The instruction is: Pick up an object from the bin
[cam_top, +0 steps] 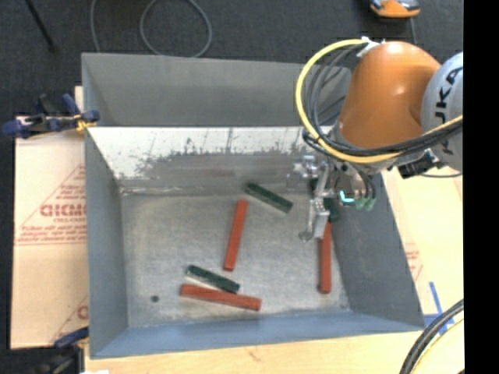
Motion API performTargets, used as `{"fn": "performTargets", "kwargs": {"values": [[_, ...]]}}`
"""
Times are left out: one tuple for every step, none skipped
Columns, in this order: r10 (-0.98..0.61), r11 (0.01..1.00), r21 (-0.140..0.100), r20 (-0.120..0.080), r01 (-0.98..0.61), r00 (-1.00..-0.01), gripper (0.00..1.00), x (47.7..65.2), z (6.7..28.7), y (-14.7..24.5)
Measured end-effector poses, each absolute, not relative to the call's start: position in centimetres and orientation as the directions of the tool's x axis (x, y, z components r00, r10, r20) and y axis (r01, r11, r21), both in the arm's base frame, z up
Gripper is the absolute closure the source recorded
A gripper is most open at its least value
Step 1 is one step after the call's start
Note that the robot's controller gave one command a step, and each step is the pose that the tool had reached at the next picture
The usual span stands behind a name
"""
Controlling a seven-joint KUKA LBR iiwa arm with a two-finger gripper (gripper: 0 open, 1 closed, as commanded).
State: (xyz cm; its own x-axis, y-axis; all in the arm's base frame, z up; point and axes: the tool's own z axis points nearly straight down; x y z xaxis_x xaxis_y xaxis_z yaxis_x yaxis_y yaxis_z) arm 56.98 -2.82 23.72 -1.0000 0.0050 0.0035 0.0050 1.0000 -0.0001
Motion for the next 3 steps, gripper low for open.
{"fn": "performTargets", "kwargs": {"values": [[-0.105, 0.995, -0.001, 0.001, -0.105, -0.995, 0.00, 59.8, 6.7, -4.9], [-0.510, 0.860, 0.000, 0.000, -0.510, -0.860, 0.00, 54.4, 7.0, -3.2], [-0.750, 0.661, -0.006, -0.006, -0.750, -0.661, 0.00, 53.9, 14.2, -1.2]]}}
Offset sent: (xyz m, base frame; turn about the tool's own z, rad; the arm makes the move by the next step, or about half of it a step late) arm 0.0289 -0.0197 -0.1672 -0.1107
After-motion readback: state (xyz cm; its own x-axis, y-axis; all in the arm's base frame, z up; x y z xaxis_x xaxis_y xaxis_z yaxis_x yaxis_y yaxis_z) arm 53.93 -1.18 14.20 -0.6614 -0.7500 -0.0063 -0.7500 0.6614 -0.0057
